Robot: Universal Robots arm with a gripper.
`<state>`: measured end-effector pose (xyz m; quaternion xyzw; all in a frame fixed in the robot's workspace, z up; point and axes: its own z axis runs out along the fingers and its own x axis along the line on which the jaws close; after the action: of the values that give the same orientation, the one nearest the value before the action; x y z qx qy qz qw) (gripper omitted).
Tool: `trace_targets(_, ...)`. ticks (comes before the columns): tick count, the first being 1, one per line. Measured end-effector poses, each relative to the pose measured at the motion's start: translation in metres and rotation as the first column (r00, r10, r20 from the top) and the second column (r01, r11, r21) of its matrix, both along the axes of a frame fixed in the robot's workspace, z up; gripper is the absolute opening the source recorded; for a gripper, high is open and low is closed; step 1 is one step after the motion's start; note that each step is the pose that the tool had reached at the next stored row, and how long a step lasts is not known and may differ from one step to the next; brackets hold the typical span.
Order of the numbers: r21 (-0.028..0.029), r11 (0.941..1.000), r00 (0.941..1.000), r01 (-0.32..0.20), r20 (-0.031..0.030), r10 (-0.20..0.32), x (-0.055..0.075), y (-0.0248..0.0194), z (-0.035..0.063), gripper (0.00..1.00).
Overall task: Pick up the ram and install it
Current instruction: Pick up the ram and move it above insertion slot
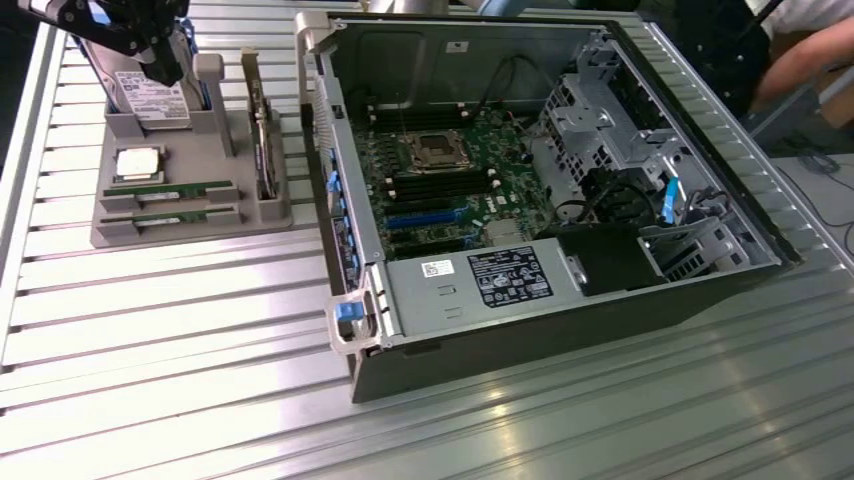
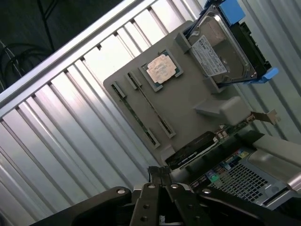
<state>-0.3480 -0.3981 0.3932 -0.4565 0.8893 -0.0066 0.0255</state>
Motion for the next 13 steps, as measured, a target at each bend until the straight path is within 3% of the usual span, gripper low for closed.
trace_targets(5,0.0000,0.9992,0.9992,-0.039,0.0000,0.039,0.0000,0.0000,0.0000,0.10)
trace_targets(13,0.0000,0.9924,0.9924,-0.123,0.0000,0.123,0.0000,0.0000,0.0000,0.10)
